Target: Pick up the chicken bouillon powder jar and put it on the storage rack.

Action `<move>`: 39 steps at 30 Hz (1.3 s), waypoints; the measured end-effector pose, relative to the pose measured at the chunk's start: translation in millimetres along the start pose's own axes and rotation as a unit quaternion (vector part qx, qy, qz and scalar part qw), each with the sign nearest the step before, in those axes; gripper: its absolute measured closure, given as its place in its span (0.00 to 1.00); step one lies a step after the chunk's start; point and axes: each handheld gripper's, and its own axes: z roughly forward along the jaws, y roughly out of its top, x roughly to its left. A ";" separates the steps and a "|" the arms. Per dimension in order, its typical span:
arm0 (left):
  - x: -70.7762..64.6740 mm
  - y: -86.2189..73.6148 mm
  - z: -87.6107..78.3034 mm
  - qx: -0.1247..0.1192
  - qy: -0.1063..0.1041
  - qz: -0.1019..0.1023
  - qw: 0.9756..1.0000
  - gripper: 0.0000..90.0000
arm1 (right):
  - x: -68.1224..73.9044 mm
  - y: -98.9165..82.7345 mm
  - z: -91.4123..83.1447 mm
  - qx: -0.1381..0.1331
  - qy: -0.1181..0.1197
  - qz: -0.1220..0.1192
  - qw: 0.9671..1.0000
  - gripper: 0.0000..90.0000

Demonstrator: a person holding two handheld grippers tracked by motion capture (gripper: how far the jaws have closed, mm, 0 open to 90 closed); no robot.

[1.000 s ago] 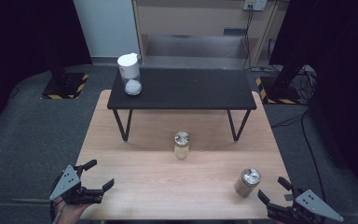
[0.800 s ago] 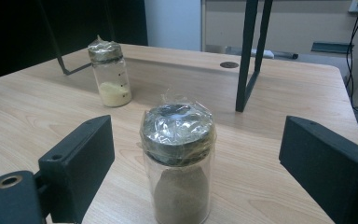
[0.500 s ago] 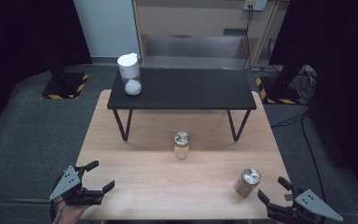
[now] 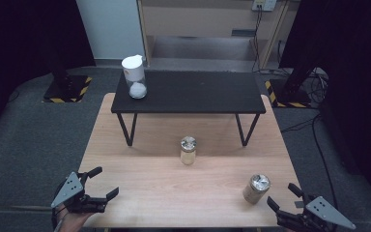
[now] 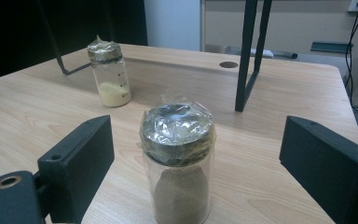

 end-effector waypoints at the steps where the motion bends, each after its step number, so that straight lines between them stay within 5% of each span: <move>1: 0.1 0.0 0.2 0.000 0.000 0.000 1.000 0.03 | 0.1 0.0 0.0 -0.001 0.000 0.000 1.000 0.12; 20: 1.4 -1.2 -0.2 -0.001 0.002 -0.013 1.000 0.01 | 5.9 8.3 -6.0 -0.021 -0.002 -0.004 1.000 0.08; 39: 2.5 -2.3 -0.6 -0.003 0.003 -0.020 1.000 0.00 | 15.1 46.2 5.1 -0.022 0.027 -0.015 0.999 0.04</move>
